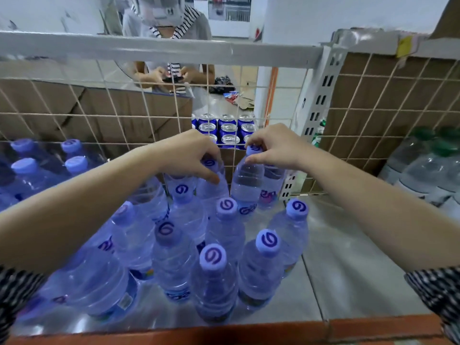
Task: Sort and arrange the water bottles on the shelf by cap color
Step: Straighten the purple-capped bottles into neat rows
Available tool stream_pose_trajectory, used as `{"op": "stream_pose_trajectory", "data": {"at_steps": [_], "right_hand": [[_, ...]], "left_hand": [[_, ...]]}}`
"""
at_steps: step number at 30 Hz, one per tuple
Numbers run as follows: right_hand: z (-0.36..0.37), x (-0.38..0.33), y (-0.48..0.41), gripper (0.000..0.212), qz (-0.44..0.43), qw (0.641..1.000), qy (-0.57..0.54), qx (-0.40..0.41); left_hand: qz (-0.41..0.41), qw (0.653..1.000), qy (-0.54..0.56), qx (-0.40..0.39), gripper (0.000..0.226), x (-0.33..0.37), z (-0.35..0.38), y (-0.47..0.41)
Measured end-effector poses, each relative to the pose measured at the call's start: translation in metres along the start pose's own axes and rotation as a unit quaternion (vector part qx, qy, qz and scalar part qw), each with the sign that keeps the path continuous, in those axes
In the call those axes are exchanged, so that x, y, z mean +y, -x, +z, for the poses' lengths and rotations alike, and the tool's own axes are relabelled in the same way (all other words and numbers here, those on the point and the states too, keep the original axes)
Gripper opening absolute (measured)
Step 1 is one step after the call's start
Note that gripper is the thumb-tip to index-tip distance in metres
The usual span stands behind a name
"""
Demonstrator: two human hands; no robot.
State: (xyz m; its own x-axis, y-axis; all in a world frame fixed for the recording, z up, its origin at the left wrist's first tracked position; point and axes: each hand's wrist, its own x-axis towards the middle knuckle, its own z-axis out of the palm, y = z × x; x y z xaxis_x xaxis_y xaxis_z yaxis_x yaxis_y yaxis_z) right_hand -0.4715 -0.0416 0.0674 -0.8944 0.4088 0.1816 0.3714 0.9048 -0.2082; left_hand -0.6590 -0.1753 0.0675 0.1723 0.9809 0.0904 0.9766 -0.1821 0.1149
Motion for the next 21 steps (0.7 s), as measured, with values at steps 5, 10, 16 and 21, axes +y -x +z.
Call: {"op": "stream_pose_trajectory", "data": {"at_steps": [5,10,16,21], "right_hand": [[0.003,-0.001,-0.02,0.038,0.009,1.0,0.026,0.011],[0.012,0.0,-0.034,0.038,0.008,0.999,0.042,0.023],[0.023,0.01,-0.033,0.044,0.01,0.999,0.02,0.033],[0.023,0.015,-0.029,0.051,0.008,0.999,-0.003,0.039]], "left_hand": [[0.007,1.0,0.009,0.01,0.038,-0.003,0.003,0.003],[0.004,1.0,-0.022,-0.011,0.046,0.004,0.008,-0.001],[-0.007,0.999,-0.028,-0.02,0.047,0.008,0.008,0.0],[-0.006,1.0,-0.019,-0.01,0.042,0.01,0.01,0.001]]}}
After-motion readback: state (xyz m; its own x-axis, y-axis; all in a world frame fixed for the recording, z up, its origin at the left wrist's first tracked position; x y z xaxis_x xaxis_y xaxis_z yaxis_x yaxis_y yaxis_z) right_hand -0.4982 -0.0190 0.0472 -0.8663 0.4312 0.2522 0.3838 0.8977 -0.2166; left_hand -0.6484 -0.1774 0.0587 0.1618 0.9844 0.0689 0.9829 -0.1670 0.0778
